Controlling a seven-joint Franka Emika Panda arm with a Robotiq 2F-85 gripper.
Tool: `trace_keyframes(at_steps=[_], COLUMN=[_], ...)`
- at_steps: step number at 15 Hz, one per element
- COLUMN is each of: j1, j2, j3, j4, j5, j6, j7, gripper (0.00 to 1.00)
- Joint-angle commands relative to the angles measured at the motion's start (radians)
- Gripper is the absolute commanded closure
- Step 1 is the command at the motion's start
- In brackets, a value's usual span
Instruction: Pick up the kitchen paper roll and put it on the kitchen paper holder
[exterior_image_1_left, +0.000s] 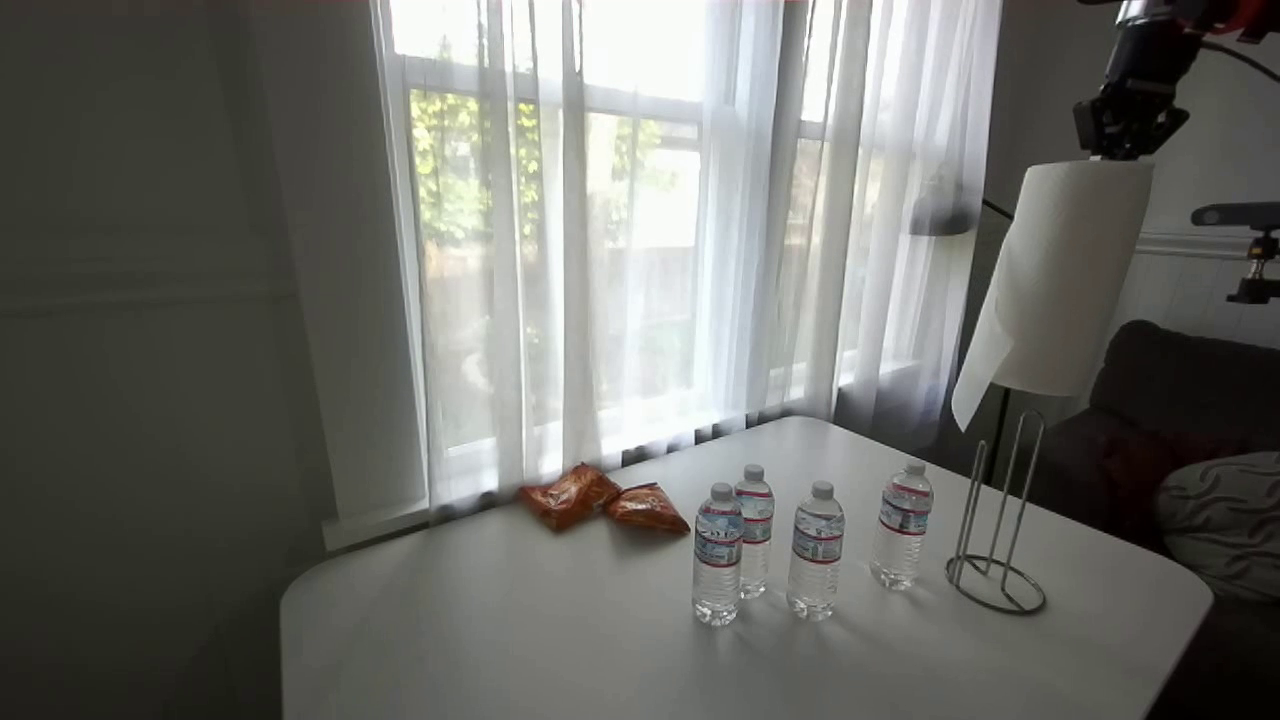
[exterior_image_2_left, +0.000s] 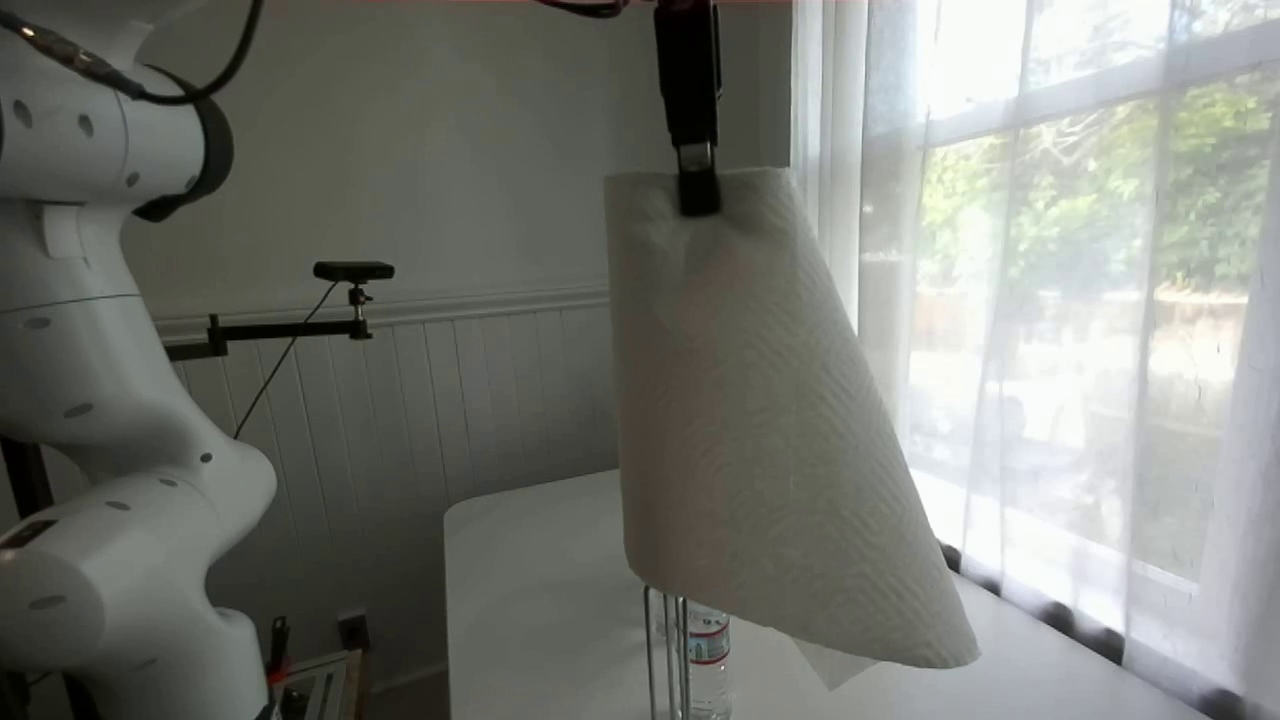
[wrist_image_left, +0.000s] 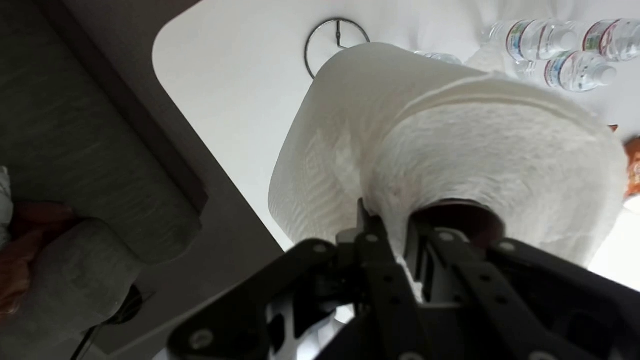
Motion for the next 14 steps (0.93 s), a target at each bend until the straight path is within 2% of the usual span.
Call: trace_keyframes(at_steps=[1,14], j1=[0.006,0.029], j2=[-0.026,-0.116], j3=[0.0,0.056], j4=[-0.025,-0.219], j5=[-0.022,-0.057], j6=[0.003,0.102], j7=[-0.04,-0.007], gripper=[0.96,0.96])
